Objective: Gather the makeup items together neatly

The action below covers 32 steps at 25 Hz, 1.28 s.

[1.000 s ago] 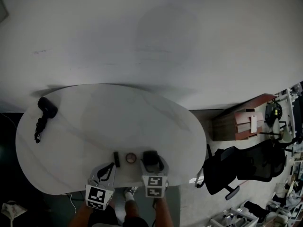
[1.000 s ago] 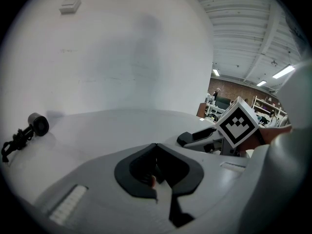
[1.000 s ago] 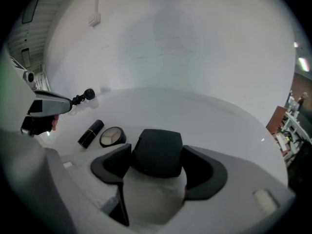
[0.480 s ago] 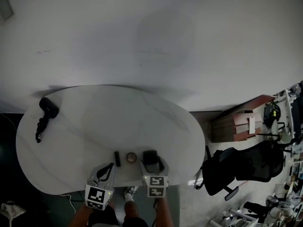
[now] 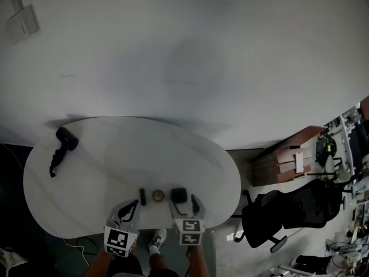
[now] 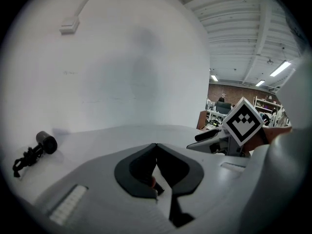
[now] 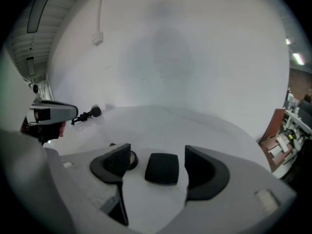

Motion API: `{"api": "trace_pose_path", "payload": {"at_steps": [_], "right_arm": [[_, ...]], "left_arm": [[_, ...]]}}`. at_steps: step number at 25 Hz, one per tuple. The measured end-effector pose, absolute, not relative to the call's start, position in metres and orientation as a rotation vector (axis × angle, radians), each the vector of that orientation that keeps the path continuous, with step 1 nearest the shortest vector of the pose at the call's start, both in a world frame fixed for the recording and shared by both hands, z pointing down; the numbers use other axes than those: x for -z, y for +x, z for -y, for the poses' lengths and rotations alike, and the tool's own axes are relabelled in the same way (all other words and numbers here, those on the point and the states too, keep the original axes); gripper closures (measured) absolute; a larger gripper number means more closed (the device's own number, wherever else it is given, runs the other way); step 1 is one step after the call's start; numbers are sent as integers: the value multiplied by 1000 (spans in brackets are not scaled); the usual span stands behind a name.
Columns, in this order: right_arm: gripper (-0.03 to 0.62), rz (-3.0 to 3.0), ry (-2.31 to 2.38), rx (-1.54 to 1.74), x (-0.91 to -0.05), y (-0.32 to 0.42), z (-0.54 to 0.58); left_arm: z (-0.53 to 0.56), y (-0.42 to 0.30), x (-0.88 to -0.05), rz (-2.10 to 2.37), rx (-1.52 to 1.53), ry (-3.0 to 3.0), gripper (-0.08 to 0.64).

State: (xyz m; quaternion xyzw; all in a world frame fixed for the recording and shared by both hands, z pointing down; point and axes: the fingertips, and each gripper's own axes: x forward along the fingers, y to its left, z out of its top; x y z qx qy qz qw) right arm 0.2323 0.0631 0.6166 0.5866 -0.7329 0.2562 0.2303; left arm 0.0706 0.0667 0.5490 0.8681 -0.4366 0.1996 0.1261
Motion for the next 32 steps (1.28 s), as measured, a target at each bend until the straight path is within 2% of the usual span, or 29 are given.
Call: {"api": "trace_pose_path", "payload": {"at_steps": [11, 13, 19, 27, 32], "right_arm": [[270, 2173, 1664, -477, -510, 230, -73], [338, 2190, 1679, -407, -489, 228, -78], [490, 2227, 1719, -235, -440, 222, -101], [573, 2316, 1696, -151, -408, 203, -122], [586, 2365, 1660, -135, -399, 185, -125]], "left_arm": [[-80, 75, -458, 1461, -462, 2624, 549], [-86, 74, -445, 1488, -424, 2619, 549], [-105, 68, -417, 1566, -358, 2616, 549], [-128, 52, -391, 1668, -297, 2600, 549], [-140, 38, -382, 1716, -291, 2589, 549]]}}
